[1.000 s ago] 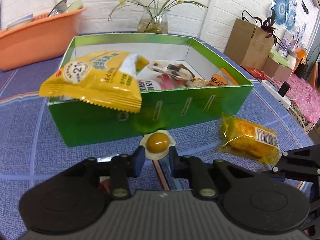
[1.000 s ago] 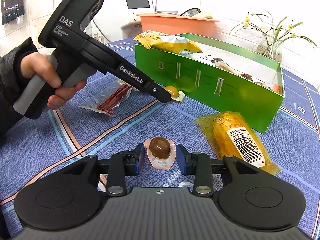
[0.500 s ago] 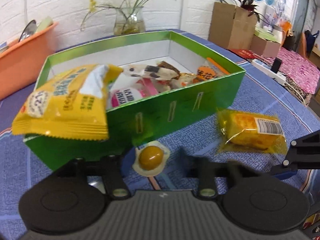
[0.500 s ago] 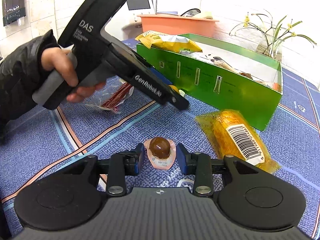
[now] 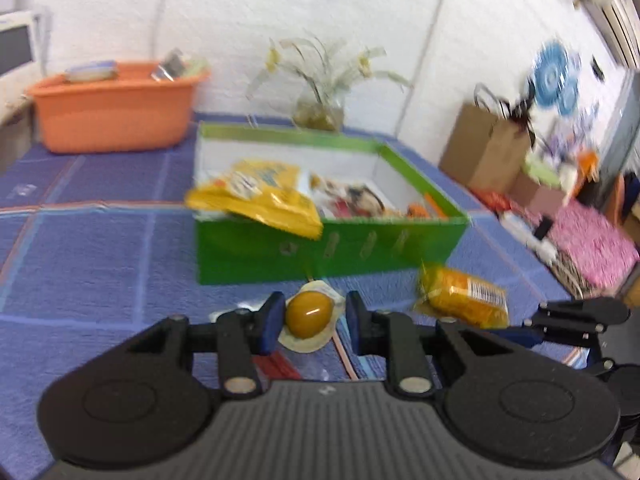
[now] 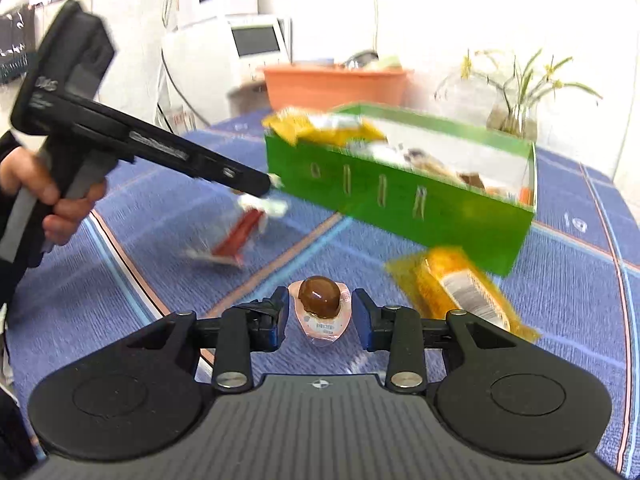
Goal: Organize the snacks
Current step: 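Carry both cakes into the green box and open both tools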
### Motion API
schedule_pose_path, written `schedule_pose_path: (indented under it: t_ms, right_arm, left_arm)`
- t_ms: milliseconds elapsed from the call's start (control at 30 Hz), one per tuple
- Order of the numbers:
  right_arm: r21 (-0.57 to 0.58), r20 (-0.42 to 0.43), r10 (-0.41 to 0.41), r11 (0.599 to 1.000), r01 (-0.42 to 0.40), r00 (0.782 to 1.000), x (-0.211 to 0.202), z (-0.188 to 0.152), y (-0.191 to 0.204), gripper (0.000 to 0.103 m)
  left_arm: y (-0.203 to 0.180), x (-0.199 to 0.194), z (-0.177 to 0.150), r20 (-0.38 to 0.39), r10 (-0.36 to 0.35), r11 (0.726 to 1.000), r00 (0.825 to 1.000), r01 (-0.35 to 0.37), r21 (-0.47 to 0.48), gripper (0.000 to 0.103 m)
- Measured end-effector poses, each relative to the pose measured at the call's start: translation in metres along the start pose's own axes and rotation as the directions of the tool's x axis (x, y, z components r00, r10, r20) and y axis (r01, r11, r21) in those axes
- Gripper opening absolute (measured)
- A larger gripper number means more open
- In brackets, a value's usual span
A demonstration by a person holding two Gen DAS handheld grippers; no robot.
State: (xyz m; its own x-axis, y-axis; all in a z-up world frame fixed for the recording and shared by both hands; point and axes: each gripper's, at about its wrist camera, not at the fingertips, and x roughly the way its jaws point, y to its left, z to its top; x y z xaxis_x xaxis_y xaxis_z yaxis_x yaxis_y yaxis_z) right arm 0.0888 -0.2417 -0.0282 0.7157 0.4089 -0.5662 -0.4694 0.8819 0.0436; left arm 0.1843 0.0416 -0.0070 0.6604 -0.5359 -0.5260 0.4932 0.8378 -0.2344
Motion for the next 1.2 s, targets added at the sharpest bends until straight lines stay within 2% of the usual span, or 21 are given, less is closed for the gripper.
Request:
schedule_pose_path:
  t_ms: [167,333,433,533,600,667,733,867,1000,1133,1200]
  right_arm:
    - [0.003,0.069,0.055,0.998,-0.056,0.996,-0.002,0.014,0.016,0.061]
    - [0.069,0.145,0.097,0.992,-0.108,0.985,0.014,0.036,0.028,0.061]
    - [0.101,0.209,0.045,0.993,-0.068,0.977,0.016,0.052,0.023,0.061]
    - [0.152,0.268,-0.062,0.988,0.022,0.961,0.010,0.065,0.008,0.061]
    - [0.210,0.304,-0.169,0.972,0.107,0.937,0.006,0.076,-0.009,0.061]
    - [0.281,0.327,-0.230,0.950,0.138,0.917,0.002,0.087,-0.027,0.061]
    - [0.337,0.338,-0.254,0.932,0.136,0.906,-0.002,0.099,-0.046,0.061]
    - [0.346,0.311,-0.282,0.923,0.168,0.907,0.004,0.109,-0.065,0.061]
    - [0.329,0.274,-0.287,0.925,0.191,0.918,0.020,0.098,-0.069,0.061]
    - [0.365,0.246,-0.269,0.916,0.168,0.931,0.033,0.095,-0.076,0.061]
    - [0.345,0.257,-0.277,0.921,0.180,0.926,0.034,0.097,-0.074,0.061]
  left_arm:
    - [0.009,-0.043,0.003,0.115,0.086,0.996,0.990,-0.084,-0.022,0.021]
    - [0.007,-0.041,0.019,0.183,0.162,0.987,0.970,-0.157,-0.044,0.021]
    - [-0.009,-0.026,0.032,0.214,0.198,0.979,0.957,-0.205,0.008,0.021]
    - [-0.027,-0.009,0.044,0.237,0.194,0.973,0.952,-0.217,0.076,0.022]
    - [-0.040,0.003,0.053,0.247,0.172,0.973,0.954,-0.203,0.106,0.022]
    - [-0.052,0.016,0.063,0.258,0.158,0.973,0.953,-0.194,0.123,0.022]
    - [-0.058,0.029,0.069,0.255,0.148,0.975,0.956,-0.183,0.123,0.024]
    - [-0.055,0.050,0.056,0.217,0.185,0.969,0.959,-0.215,0.124,0.025]
    - [-0.041,0.056,0.045,0.171,0.223,0.962,0.960,-0.245,0.118,0.025]
    - [-0.029,0.067,0.045,0.137,0.246,0.960,0.960,-0.260,0.101,0.025]
    - [-0.027,0.075,0.047,0.128,0.248,0.959,0.960,-0.262,0.107,0.025]
